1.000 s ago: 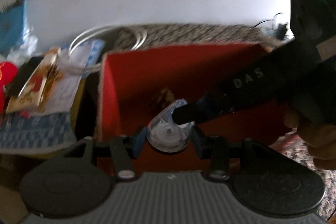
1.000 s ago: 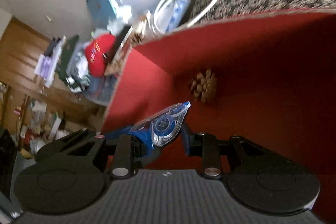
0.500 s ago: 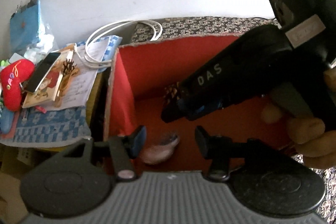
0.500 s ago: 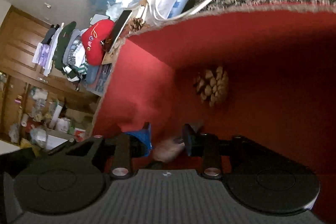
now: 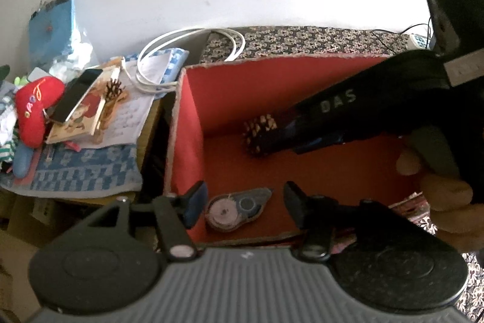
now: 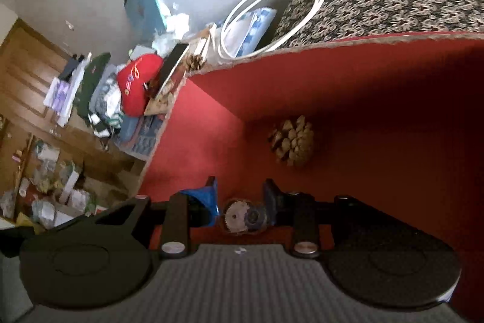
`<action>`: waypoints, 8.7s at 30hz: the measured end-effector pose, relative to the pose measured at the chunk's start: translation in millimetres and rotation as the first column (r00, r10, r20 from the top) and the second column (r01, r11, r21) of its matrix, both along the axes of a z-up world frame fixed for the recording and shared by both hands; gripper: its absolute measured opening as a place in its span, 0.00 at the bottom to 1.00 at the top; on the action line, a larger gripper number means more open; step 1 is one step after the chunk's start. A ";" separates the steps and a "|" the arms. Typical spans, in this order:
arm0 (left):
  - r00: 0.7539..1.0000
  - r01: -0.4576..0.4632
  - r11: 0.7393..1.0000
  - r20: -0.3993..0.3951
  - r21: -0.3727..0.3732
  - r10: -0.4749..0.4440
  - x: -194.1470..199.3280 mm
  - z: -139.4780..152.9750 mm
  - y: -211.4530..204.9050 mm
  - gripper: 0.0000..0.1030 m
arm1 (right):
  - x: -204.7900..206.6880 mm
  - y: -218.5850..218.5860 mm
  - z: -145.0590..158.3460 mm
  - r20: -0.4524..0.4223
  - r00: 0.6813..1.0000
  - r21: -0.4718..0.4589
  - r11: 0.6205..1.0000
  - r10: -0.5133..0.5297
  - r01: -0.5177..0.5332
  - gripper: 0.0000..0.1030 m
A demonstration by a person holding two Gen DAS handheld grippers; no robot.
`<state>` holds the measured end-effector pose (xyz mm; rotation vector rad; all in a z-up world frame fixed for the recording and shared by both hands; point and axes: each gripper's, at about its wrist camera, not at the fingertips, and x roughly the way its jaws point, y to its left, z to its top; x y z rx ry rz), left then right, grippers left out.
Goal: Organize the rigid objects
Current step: 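Lower the correction-tape dispenser into the red box and release it, then withdraw the right gripper from the box toward the blue-capped marker, then grasp the blue-capped whiteboard marker with the right gripper and lift, then carry the marker into the red box beside the pine cone, then lower the marker into the box and open the right gripper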
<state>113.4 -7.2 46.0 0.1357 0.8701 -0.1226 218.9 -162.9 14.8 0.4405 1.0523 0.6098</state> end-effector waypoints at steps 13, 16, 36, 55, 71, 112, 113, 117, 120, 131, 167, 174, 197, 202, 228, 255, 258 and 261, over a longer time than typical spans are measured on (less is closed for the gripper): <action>1.000 -0.001 1.000 0.020 0.020 0.000 -17.0 9.8 -0.8 0.59 | -35.5 -6.4 16.4 0.060 0.992 -0.015 0.994 -0.111 0.112 0.16; 0.999 -0.004 1.000 0.034 0.028 0.003 -24.6 13.3 1.1 0.60 | -48.0 -8.2 22.1 0.079 0.986 -0.009 0.989 -0.149 0.151 0.16; 0.999 0.037 0.999 0.038 0.034 -0.039 -65.5 16.6 10.4 0.63 | -123.6 -10.3 40.4 0.168 0.935 0.007 0.949 -0.312 0.316 0.16; 0.996 0.061 0.997 -0.061 0.051 -0.058 -88.1 -13.1 3.2 0.65 | -178.4 -17.2 21.6 0.131 0.925 -0.026 0.931 -0.357 0.363 0.16; 0.977 0.136 0.989 -0.172 0.053 -0.125 -103.2 -52.7 -18.8 0.65 | -213.8 -47.3 -13.4 0.029 0.913 -0.050 0.912 -0.406 0.407 0.16; 0.912 0.219 0.898 -0.249 -0.381 -0.327 -107.9 -89.0 -52.3 0.53 | -238.1 -124.3 -74.8 -0.163 0.964 -0.059 0.977 -0.211 0.204 0.14; 0.910 0.210 0.900 -0.259 -0.383 -0.323 -104.9 -90.1 -52.8 0.53 | -239.2 -122.2 -74.1 -0.150 0.968 -0.067 0.979 -0.200 0.192 0.14; 0.902 0.191 0.901 -0.294 -0.389 -0.318 -96.4 -94.8 -59.1 0.53 | -246.4 -99.2 -67.5 -0.068 0.993 -0.143 0.986 -0.093 0.083 0.14; 0.897 0.196 0.905 -0.304 -0.377 -0.321 -96.5 -98.3 -64.3 0.53 | -251.1 -80.5 -66.3 -0.037 0.999 -0.175 0.985 -0.019 0.013 0.14; 0.893 0.293 0.915 -0.262 -0.277 -0.366 -99.5 -102.7 -64.6 0.39 | -250.8 -56.4 -67.8 -0.081 0.993 -0.083 0.992 0.086 -0.093 0.14; 0.884 0.409 0.872 -0.118 -0.270 -0.452 -141.8 -59.3 -32.1 0.11 | -204.1 -63.9 -63.2 -0.188 0.978 0.137 0.984 -0.087 0.114 0.03; 0.875 0.471 0.842 0.017 -0.264 -0.484 -141.8 -4.4 -26.3 0.11 | -203.2 -71.3 -7.7 -0.068 0.992 0.183 0.976 -0.106 0.117 0.00; 0.947 0.321 0.927 0.092 -0.194 -0.308 53.5 34.4 -32.3 0.10 | -10.7 -35.6 60.7 0.166 0.984 -0.020 0.997 -0.064 0.068 0.00; 0.954 0.297 0.943 0.013 -0.154 -0.298 69.8 7.0 -39.0 0.10 | 7.4 -34.1 36.9 0.089 0.994 -0.053 0.997 -0.058 0.063 0.00; 0.987 0.112 0.993 -0.119 0.020 -0.109 95.4 -43.4 -50.8 0.12 | 22.3 -35.3 -15.4 -0.028 0.990 -0.219 0.967 -0.138 0.129 0.00; 0.997 -0.026 0.993 -0.063 0.112 0.033 94.0 -43.1 -49.6 0.36 | 24.9 -40.3 -20.5 -0.074 0.976 -0.241 0.953 -0.204 0.181 0.00; 0.999 -0.014 0.994 -0.049 0.110 0.020 91.7 -42.2 -50.3 0.38 | 22.9 -42.0 -20.5 -0.078 0.971 -0.248 0.948 -0.228 0.202 0.00; 0.999 -0.003 0.994 -0.040 0.112 0.008 90.4 -41.4 -52.1 0.39 | 22.5 -39.9 -21.0 -0.084 0.969 -0.268 0.942 -0.233 0.204 0.00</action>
